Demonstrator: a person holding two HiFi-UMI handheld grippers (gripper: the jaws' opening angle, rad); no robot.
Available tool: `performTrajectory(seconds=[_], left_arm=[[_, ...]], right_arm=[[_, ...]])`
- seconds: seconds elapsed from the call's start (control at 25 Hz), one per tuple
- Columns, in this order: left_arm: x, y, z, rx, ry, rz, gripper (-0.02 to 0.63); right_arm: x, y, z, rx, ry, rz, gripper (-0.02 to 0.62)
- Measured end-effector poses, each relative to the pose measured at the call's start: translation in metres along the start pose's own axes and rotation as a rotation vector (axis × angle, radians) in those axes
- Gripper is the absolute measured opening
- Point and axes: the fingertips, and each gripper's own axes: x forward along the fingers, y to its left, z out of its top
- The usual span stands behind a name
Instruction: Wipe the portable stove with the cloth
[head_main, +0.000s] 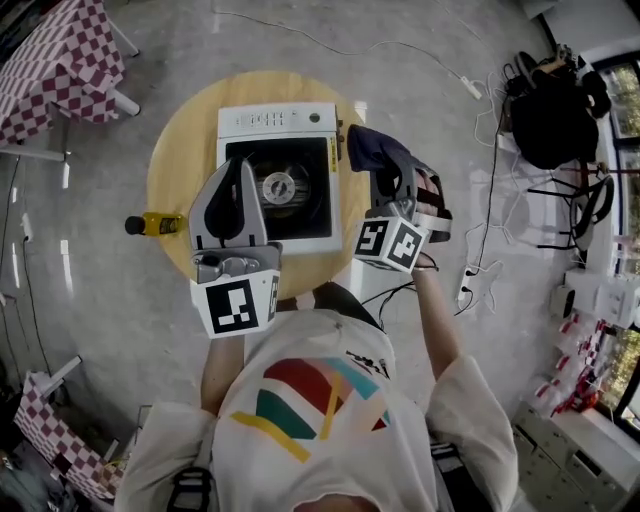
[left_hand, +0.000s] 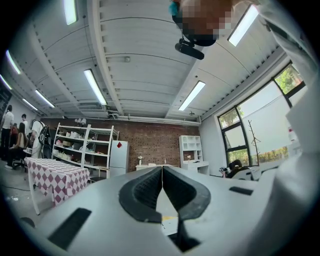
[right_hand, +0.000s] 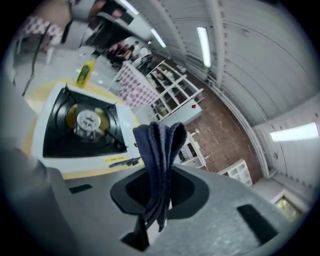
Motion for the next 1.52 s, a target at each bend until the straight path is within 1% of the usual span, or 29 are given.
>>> performTrajectory(seconds=[0.08, 0.16, 0.28, 0.4, 0.6, 0.76, 0.84, 1.24, 1.36, 1.44, 1.52], left_arm=[[0.000, -0.001, -0.006, 0.021, 0.018, 0.001, 0.006], [-0.001, -0.001, -0.013, 0.034, 0.043, 0.001, 0.006], [-0.002, -0.001, -0.018, 0.037, 0.059, 0.011, 0.006], [-0.002, 0.002, -0.023, 0.041, 0.073, 0.025, 0.006], [-0.005, 0.011, -0.030, 0.031, 0.092, 0.049, 0.006], [-0.008, 0.017, -0.034, 0.023, 0.099, 0.060, 0.006], [-0.010, 0.018, -0.035, 0.022, 0.101, 0.062, 0.006], [-0.016, 0.023, -0.035, 0.021, 0.093, 0.067, 0.006], [-0.017, 0.024, -0.031, 0.015, 0.073, 0.073, 0.006], [-0.019, 0.024, -0.032, 0.016, 0.077, 0.068, 0.006], [-0.018, 0.024, -0.026, 0.002, 0.052, 0.083, 0.006]], right_arm=[[0.022, 0.021, -0.013, -0.152, 0.037, 0.058, 0.034], [0.043, 0.041, -0.023, -0.253, 0.059, 0.119, 0.034], [0.068, 0.063, -0.031, -0.354, 0.083, 0.188, 0.034], [0.090, 0.076, -0.037, -0.434, 0.126, 0.224, 0.034], [0.107, 0.091, -0.040, -0.491, 0.187, 0.290, 0.034], [0.103, 0.104, -0.040, -0.593, 0.186, 0.322, 0.034], [0.097, 0.111, -0.041, -0.621, 0.178, 0.331, 0.032], [0.058, 0.136, -0.048, -0.686, 0.151, 0.352, 0.032], [0.040, 0.147, -0.051, -0.687, 0.134, 0.362, 0.034], [0.027, 0.153, -0.054, -0.703, 0.126, 0.362, 0.034], [0.013, 0.157, -0.056, -0.723, 0.117, 0.361, 0.034]])
